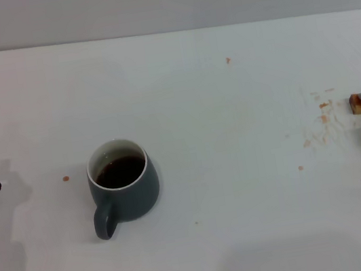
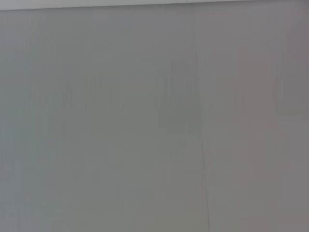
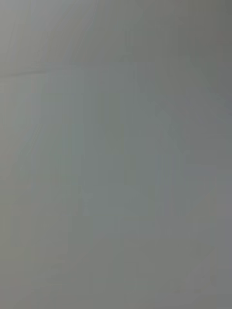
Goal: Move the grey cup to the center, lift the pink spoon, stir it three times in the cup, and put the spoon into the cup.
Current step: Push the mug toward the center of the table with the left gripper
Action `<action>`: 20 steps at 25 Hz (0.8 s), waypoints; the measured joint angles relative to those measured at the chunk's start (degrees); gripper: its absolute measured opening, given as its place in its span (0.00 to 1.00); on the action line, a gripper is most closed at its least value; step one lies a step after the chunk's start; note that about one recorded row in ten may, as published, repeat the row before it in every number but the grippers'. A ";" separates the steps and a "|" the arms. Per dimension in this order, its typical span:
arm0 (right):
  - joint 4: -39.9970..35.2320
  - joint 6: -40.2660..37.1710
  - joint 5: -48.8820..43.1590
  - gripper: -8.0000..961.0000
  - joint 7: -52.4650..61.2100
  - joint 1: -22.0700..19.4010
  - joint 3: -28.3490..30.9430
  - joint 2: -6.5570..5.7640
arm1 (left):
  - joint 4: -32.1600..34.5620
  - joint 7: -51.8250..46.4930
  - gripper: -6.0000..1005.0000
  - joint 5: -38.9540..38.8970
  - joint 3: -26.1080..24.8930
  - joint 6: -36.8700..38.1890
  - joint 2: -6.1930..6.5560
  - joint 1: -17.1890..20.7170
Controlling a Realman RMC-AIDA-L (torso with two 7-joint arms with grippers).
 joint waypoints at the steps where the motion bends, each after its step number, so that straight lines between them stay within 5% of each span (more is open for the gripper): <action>1: 0.06 -0.18 -0.01 0.86 0.50 -0.07 -0.54 -0.01 | -0.13 -0.01 0.00 0.01 0.00 0.04 0.00 0.06; 20: -1.78 -0.17 0.28 0.86 5.80 0.50 -4.77 0.05 | -0.50 0.10 0.00 0.35 3.14 -0.09 -0.04 -0.59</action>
